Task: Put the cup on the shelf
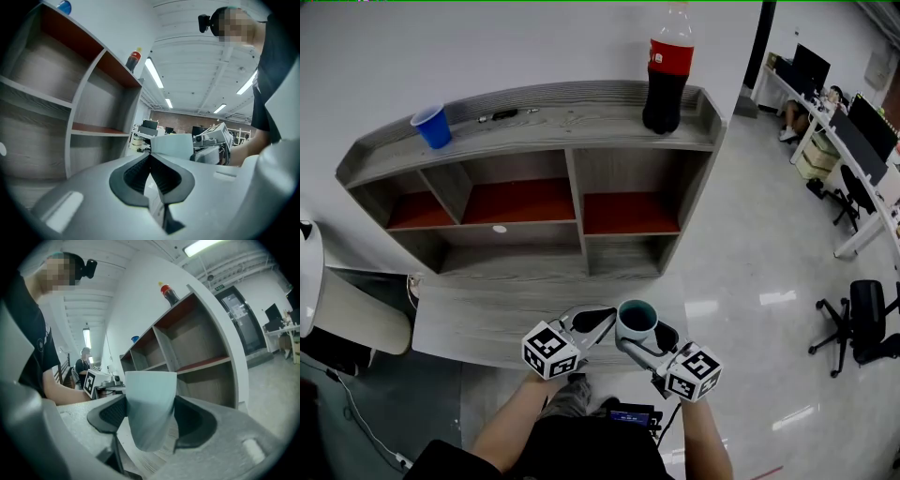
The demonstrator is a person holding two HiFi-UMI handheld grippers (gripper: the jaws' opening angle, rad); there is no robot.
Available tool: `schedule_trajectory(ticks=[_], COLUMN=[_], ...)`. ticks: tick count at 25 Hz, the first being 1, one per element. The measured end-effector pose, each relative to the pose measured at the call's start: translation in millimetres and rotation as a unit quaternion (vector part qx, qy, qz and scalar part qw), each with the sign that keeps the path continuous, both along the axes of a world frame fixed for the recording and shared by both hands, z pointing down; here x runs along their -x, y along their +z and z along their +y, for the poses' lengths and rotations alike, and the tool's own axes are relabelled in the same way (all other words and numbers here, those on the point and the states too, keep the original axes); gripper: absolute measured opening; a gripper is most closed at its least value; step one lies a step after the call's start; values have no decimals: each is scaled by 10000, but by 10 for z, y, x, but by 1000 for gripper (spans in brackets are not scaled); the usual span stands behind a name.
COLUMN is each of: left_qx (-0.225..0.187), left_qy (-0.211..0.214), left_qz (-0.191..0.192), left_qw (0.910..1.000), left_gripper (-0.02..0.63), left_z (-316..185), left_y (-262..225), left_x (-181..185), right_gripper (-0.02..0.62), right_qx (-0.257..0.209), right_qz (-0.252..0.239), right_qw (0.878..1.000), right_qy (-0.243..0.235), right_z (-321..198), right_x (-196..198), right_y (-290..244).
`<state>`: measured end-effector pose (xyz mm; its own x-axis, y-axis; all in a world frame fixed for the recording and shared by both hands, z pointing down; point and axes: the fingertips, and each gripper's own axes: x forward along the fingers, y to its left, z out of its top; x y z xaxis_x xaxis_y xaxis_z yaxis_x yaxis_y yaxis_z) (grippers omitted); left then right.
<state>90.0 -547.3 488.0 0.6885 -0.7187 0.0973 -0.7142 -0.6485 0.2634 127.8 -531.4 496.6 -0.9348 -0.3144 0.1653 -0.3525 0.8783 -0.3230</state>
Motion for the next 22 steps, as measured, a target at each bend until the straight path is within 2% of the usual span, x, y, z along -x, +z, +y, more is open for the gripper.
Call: schedule_trajectory(ticks=[5,8,16,22], left_qx=[108,168,98,100], left_qy=[-53,-223,-851,-983], left_qz=[-3,15,-11,-94], left_qw=[9999,9996,9963,9951], left_gripper=[2,2,2,2], left_z=[-224,-401,-786,-880], left_y=[175,282,475,652], left_x=[133,289,773,911], right_gripper=[319,318,318,318], right_qx=[48,96,-122,-250], right_qz=[27,-46,242,423], right_qw=[10000,9997,9967,9918], right_qy=[53,206,769,1178], right_z=[-271,-472,-1274,-1871], right_x=[114,207,422,595], right_y=[170,254,715,1106])
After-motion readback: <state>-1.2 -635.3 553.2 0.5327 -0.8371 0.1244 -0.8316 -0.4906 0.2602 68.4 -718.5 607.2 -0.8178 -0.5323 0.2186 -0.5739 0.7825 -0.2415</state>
